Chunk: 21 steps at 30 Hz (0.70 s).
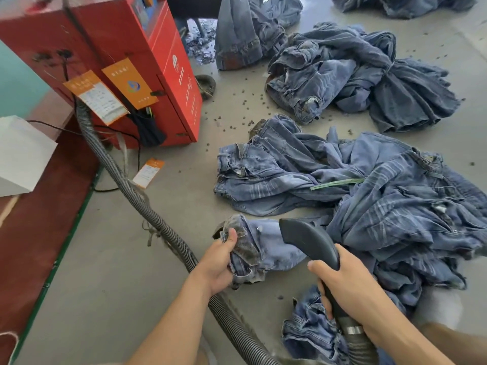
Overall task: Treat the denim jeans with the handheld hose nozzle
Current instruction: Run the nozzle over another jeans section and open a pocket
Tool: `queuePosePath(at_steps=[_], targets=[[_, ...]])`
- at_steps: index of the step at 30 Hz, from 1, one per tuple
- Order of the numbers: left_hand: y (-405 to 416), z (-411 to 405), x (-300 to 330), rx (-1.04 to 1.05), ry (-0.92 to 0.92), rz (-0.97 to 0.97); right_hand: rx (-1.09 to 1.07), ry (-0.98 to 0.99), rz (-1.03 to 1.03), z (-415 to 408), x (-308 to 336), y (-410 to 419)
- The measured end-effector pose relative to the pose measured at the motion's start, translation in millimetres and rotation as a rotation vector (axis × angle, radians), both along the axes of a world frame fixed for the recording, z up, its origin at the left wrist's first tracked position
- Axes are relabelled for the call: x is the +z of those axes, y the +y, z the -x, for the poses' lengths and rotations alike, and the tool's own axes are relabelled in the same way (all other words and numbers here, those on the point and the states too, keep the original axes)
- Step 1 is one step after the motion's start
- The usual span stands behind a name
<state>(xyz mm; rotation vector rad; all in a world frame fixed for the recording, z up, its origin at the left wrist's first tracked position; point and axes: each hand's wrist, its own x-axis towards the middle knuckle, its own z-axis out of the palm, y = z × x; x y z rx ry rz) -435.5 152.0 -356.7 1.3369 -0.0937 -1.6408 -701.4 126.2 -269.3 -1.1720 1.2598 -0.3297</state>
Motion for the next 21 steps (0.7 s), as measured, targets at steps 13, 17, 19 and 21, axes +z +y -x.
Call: queuePosePath(at_steps=[13,17,19,21], targets=[[-0.2,7.3,3.8,-0.054,0.233,0.129,0.199,0.277,0.200,-46.5,16.2,-8.2],[-1.6,12.1,9.3,-0.087,0.189,0.149,0.270,0.351,0.186,-46.3,22.5,9.1],[0.1,9.4,10.3,-0.092,0.210,0.129,0.292,0.339,0.192,-53.9,20.0,3.7],[4.1,5.7,9.3,-0.123,0.262,0.100,0.256,0.337,0.234,-56.8,16.8,-12.9]])
